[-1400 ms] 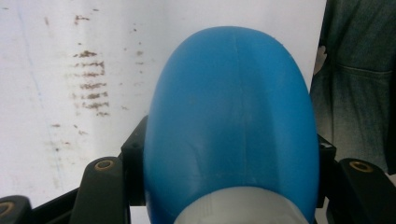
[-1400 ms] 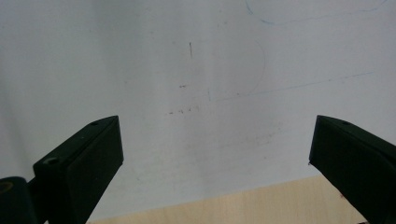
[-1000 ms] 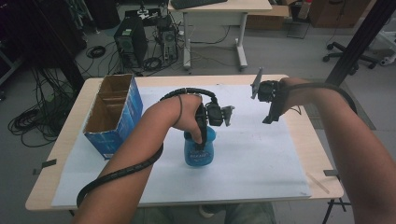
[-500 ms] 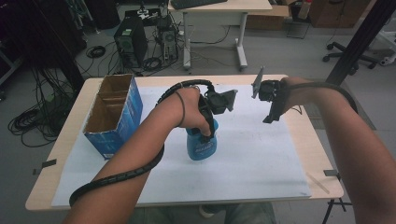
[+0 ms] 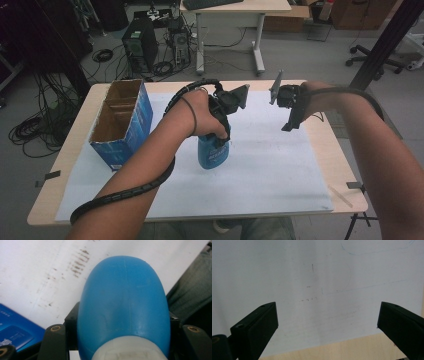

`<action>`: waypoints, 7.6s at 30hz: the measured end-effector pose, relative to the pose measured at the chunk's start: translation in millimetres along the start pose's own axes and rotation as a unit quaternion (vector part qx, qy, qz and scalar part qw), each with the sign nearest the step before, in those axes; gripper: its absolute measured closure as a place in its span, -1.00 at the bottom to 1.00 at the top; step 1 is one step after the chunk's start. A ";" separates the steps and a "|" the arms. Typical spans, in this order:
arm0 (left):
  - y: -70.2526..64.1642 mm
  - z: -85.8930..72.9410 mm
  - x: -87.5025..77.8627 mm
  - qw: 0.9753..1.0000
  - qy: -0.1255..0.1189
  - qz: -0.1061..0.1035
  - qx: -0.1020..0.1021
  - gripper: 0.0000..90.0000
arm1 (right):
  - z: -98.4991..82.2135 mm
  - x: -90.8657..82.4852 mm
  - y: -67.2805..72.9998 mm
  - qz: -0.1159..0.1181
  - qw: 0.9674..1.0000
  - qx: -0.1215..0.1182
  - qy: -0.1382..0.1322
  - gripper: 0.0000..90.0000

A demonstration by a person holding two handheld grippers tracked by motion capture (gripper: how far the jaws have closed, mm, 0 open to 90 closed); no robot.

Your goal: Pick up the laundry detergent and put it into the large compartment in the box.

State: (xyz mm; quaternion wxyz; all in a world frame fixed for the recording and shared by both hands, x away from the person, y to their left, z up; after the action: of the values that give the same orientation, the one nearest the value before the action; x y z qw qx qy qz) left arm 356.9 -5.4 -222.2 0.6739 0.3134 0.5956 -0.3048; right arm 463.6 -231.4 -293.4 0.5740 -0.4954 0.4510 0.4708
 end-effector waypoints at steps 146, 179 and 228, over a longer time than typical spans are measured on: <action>241.9 -159.1 -40.9 0.891 0.054 -0.008 -0.452 -0.15 | 10.1 28.0 -10.8 0.029 0.999 -0.007 0.028 -0.93; 239.2 -156.2 39.6 0.892 0.079 -0.031 -0.444 -0.15 | 12.2 32.4 -10.3 0.027 0.999 -0.009 0.025 -0.93; 235.6 -163.5 76.4 0.896 0.063 -0.016 -0.440 -0.15 | 12.6 41.2 -8.5 0.028 0.999 -0.009 0.015 -0.92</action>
State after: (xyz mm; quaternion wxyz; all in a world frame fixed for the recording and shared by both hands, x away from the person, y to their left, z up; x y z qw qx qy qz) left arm 449.6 265.8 -299.4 0.6989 -0.0056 0.7152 -0.0018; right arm 478.8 -215.6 -331.5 0.5489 -0.4949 0.4689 0.4836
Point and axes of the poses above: each handheld gripper's, and its own axes: x roughly forward along the jaws, z roughly out of its top, y roughly to its left, the point moved 1 cm from there along x, roughly forward along the jaws, and after that the axes turned 2 degrees about -x, right-handed, at the moved point
